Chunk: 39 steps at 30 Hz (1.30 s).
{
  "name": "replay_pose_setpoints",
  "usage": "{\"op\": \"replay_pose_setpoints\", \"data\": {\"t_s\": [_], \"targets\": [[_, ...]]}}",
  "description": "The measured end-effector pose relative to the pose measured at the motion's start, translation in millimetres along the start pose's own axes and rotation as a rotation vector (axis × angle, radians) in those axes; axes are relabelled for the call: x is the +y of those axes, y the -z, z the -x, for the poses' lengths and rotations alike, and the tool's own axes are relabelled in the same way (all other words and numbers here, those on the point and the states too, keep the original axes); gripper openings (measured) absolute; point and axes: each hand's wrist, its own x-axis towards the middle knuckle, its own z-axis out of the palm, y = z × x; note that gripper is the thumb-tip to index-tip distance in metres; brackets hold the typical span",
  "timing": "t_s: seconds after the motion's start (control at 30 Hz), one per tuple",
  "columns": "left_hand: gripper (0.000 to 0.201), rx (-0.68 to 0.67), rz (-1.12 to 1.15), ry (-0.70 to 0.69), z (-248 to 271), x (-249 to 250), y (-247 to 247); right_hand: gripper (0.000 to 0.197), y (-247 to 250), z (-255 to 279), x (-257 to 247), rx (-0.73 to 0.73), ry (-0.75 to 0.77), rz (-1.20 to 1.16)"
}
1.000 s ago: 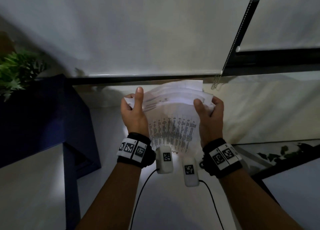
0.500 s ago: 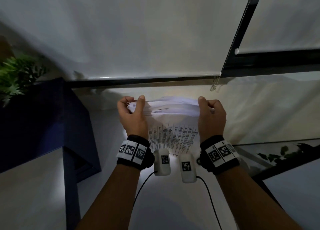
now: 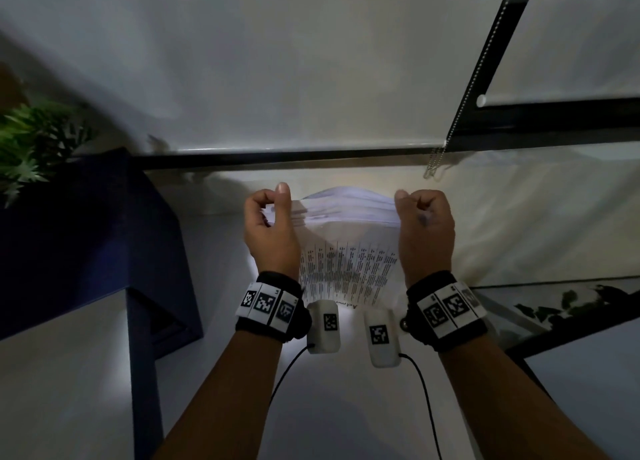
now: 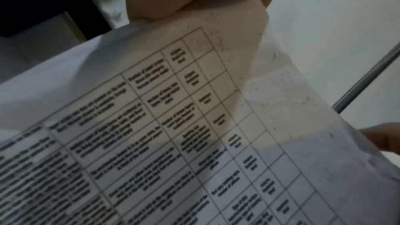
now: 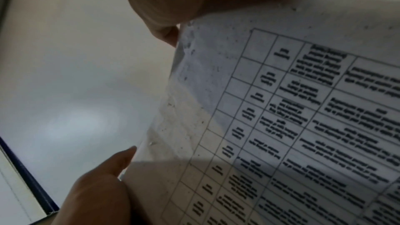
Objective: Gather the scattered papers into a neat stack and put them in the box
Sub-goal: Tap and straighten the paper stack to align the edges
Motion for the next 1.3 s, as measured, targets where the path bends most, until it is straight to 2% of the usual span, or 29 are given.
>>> {"op": "replay_pose_setpoints", "data": {"t_s": [0.13,0.23,0.37,0.53,0.67,0.73,0.83,0.9,1.07,1.17,1.23,1.3], "targets": [[0.021,-0.022,0.018,-0.015,2.9,-1.5,1.2,0.016,1.4,-4.8,4.3,0.061,0.001,0.009],[0.023,-0.036,-0.002,-0.031,3.3,-2.6,1.7,0.017,1.9,-4.2,5.4,0.037,0.029,0.009],[0.008,-0.046,-0.005,-0.061,2.7,-5.1,3.3,0.017,2.3,-2.2,10.6,0.049,0.068,0.037],[0.016,-0.004,0.012,-0.105,4.0,-6.8,2.2,0.003,3.9,-0.8,16.3,0.034,0.049,-0.025],[0.014,0.0,-0.013,-0.104,4.8,-9.8,3.2,0.01,3.0,-0.7,16.2,0.015,0.073,-0.043],[0.013,0.019,-0.041,-0.084,4.6,-11.7,1.4,0.023,3.4,-0.5,15.8,-0.05,0.069,-0.093],[0.033,0.045,-0.115,-0.07,5.4,-12.8,-2.2,0.044,9.9,0.9,18.8,-0.269,0.087,-0.151],[0.039,0.049,-0.165,-0.046,4.5,-14.0,-4.5,0.056,15.6,0.6,23.7,-0.387,0.126,-0.148],[0.048,0.135,-0.236,0.056,-8.8,-9.4,-9.0,0.073,24.3,-4.3,28.3,-0.523,0.123,-0.314],[0.049,0.18,-0.239,0.089,-17.6,-7.3,-11.1,0.082,30.5,-3.2,32.4,-0.576,0.11,-0.173],[0.049,0.173,-0.231,0.083,-18.4,-5.8,-13.2,0.076,29.7,-1.0,35.5,-0.547,0.042,-0.054],[0.049,0.128,-0.204,0.095,-16.2,-5.7,-13.3,0.05,27.1,-1.7,43.3,-0.48,0.004,0.015]]}}
